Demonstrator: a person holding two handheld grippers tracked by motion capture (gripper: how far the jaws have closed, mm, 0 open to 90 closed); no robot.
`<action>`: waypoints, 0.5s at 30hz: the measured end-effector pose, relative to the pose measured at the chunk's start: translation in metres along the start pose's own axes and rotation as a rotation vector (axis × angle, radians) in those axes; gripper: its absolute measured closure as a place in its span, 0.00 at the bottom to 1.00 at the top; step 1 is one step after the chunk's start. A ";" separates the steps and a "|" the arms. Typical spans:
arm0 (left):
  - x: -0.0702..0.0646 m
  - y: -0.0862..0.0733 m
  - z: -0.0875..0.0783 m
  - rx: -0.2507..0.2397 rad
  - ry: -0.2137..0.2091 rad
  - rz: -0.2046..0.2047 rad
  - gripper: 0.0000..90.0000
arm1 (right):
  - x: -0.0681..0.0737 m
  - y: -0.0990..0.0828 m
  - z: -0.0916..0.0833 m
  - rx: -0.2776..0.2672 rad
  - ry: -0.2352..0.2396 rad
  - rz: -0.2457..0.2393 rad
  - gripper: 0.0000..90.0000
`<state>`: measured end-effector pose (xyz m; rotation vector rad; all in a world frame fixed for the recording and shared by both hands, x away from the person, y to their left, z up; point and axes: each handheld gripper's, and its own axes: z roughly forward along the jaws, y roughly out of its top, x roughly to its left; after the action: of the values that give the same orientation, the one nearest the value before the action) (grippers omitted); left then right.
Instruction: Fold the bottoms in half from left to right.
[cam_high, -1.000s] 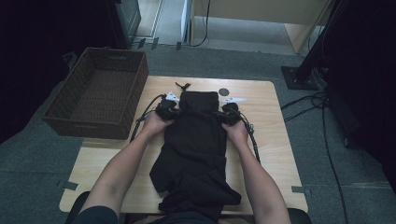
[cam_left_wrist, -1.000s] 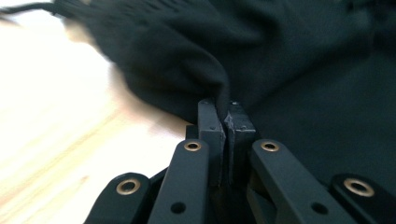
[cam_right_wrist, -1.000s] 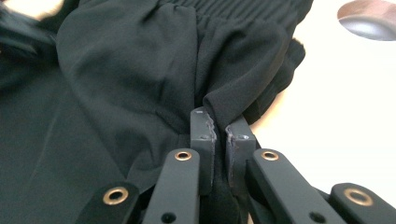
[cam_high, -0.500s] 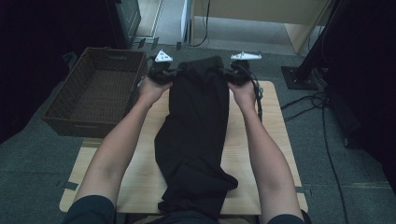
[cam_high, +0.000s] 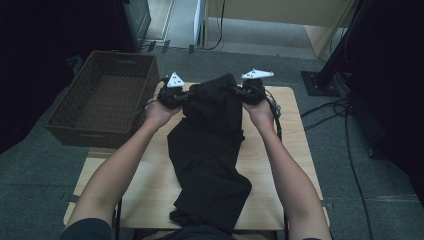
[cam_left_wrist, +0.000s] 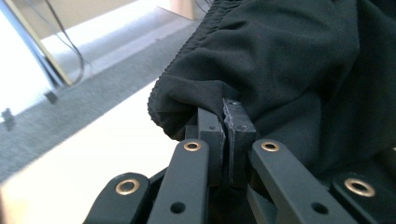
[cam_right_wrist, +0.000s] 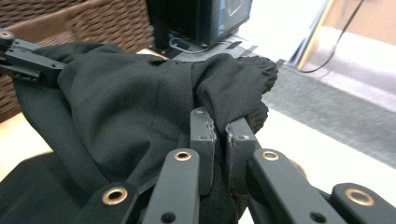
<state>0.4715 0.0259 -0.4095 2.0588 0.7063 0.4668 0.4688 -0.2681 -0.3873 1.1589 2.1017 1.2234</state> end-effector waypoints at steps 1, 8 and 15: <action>-0.005 -0.007 -0.003 0.002 -0.010 -0.003 0.98 | 0.004 -0.008 -0.003 0.001 0.012 0.012 0.94; -0.039 -0.060 -0.013 0.097 -0.090 0.007 0.97 | 0.033 -0.072 -0.025 0.030 0.117 0.065 0.94; -0.054 -0.102 0.000 0.209 -0.127 -0.007 0.97 | 0.053 -0.133 -0.018 0.144 0.158 0.094 0.94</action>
<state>0.3990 0.0372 -0.4988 2.2574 0.7107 0.2638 0.3686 -0.2665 -0.4908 1.2730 2.3082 1.2605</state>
